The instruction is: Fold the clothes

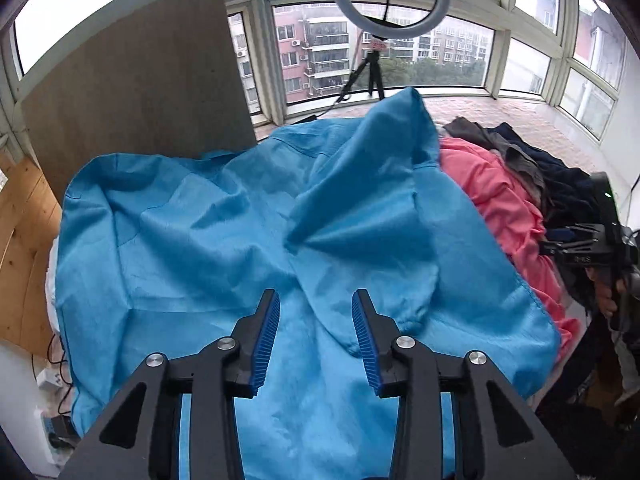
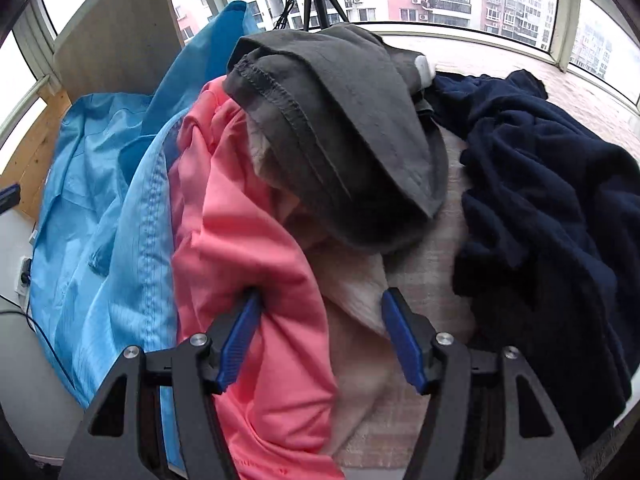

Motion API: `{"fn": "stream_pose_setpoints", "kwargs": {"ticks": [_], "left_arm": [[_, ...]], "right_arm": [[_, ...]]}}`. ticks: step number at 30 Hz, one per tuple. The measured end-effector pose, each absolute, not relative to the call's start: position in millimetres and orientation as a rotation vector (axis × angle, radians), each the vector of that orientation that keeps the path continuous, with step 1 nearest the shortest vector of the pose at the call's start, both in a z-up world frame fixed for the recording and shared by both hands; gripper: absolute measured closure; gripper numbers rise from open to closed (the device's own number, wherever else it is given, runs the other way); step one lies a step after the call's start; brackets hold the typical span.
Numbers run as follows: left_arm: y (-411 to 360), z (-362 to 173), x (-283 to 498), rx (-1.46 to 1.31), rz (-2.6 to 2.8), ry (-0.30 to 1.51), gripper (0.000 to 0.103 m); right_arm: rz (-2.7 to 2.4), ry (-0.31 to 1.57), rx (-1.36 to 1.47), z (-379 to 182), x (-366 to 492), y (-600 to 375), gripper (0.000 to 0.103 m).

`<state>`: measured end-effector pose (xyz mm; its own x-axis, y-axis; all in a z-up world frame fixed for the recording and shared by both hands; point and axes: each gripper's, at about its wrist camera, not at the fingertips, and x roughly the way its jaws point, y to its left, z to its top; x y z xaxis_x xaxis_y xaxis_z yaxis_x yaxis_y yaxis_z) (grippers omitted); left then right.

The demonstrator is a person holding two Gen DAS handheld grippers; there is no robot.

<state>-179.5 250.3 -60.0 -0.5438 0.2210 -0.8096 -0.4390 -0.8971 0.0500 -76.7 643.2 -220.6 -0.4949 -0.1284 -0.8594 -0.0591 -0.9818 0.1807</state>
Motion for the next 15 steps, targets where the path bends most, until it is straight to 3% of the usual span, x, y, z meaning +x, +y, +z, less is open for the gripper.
{"fn": "stream_pose_setpoints", "kwargs": {"ticks": [3,6,10,15], "left_arm": [[290.4,-68.9,-165.1,-1.215,2.329,0.316,0.067],[333.5,-81.3,-176.5,-1.208,2.284,0.349,0.067],[388.6,-92.2,-212.4,-1.177,2.226,0.352,0.067],[459.4,-119.0,-265.2,-1.167,2.199,0.587,0.069]], "right_arm": [[-2.668,-0.147,1.608,-235.9,-100.2,625.9,0.03],[-2.69,-0.144,1.575,-247.0,-109.8,623.2,0.029],[-2.704,-0.333,1.488,-240.2,-104.1,645.6,0.071],[-2.806,-0.378,1.399,-212.9,-83.6,667.5,0.083]]}}
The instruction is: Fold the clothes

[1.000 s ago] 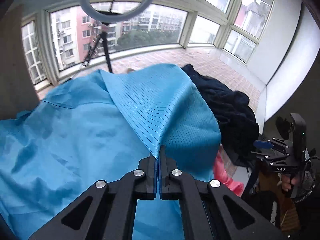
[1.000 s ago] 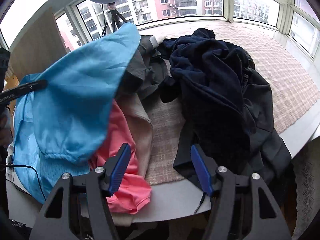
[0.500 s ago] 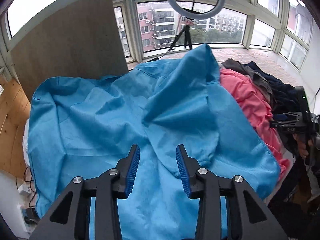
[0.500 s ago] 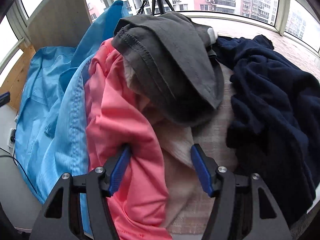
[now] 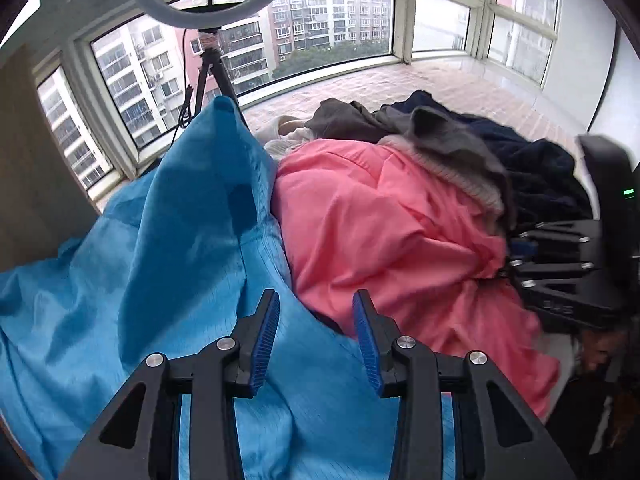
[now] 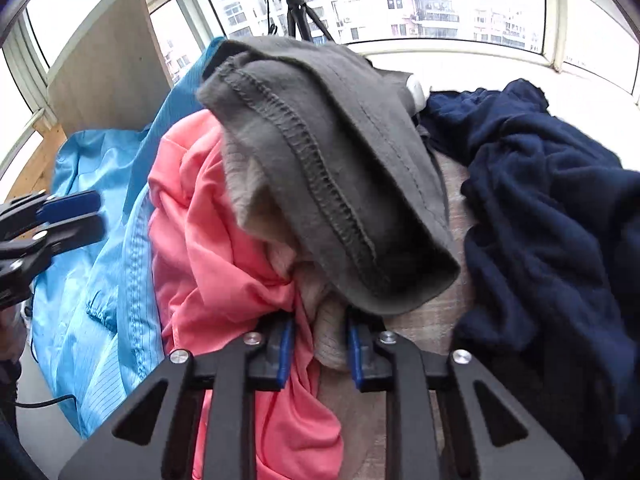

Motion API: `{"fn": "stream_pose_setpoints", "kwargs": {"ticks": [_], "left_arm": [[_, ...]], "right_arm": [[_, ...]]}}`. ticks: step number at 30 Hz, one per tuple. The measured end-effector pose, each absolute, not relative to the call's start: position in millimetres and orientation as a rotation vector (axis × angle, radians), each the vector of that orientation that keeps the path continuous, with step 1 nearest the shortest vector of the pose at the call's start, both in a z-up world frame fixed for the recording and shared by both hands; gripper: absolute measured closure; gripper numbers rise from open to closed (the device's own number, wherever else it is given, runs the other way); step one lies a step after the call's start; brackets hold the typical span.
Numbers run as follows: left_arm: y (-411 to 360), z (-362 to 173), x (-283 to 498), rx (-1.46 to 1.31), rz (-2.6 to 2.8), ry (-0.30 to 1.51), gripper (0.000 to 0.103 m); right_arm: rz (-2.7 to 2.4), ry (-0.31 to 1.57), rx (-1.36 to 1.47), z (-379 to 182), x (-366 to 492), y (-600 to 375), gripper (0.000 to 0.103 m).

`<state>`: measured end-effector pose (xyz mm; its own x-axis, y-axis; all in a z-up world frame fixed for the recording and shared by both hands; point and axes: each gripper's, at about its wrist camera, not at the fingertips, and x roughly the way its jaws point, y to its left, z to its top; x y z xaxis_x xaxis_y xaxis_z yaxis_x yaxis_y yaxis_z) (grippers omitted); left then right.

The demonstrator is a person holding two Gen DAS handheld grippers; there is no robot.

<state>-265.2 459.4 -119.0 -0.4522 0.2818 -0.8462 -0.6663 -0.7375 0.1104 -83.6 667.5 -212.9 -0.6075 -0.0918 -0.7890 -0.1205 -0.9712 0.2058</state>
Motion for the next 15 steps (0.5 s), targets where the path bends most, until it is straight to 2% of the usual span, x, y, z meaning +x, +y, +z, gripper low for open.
{"fn": "stream_pose_setpoints", "kwargs": {"ticks": [2,3,6,11,13,15], "left_arm": [[482.7,-136.6,-280.0,-1.218,2.131,0.651,0.074],[494.0,-141.7,-281.5,-1.244,2.071,0.603,0.08],[540.0,-140.4,-271.8,-1.205,1.981,0.529,0.089],[639.0,-115.1,-255.2,-1.068,1.936,0.432,0.09],[674.2,-128.0,-257.1,-1.075,1.917,0.469,0.09],[688.6,-145.9,-261.6,-1.15,1.895,0.498,0.091]], "right_arm": [[2.779,0.288,-1.278,-192.9,-77.1,676.8,0.084],[2.775,0.246,-1.226,-182.4,-74.5,682.9,0.084],[2.732,0.171,-1.109,-150.8,-68.3,712.3,0.085],[2.6,0.064,-0.945,-96.7,-42.9,775.2,0.086],[2.535,0.122,-0.951,-98.4,-33.3,807.2,0.085],[2.478,0.086,-1.08,-119.2,-36.8,819.2,0.084]]}}
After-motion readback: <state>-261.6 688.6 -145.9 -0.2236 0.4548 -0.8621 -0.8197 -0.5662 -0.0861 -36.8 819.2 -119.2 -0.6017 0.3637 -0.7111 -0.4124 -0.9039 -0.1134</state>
